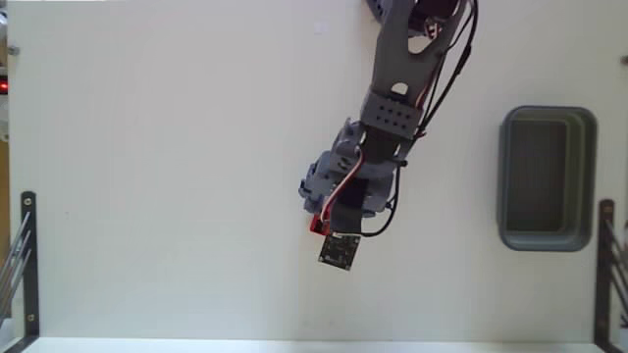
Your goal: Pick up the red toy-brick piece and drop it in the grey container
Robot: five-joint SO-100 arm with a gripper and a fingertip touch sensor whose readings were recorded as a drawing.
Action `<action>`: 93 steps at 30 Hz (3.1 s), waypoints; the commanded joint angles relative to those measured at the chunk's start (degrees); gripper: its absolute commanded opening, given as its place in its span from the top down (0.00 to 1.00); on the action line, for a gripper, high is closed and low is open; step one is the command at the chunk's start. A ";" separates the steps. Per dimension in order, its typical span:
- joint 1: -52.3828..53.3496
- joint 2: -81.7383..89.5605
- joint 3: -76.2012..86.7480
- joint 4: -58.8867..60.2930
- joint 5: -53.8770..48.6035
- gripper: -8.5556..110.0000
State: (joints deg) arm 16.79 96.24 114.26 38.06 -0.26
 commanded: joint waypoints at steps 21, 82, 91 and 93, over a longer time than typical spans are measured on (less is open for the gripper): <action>0.84 2.47 -2.11 2.91 0.26 0.57; 0.84 -2.19 -47.31 43.44 0.26 0.57; 0.84 -2.19 -47.31 43.44 0.26 0.57; 0.84 -2.19 -47.31 43.44 0.26 0.57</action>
State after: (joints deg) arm 16.70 93.16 68.99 80.77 -0.26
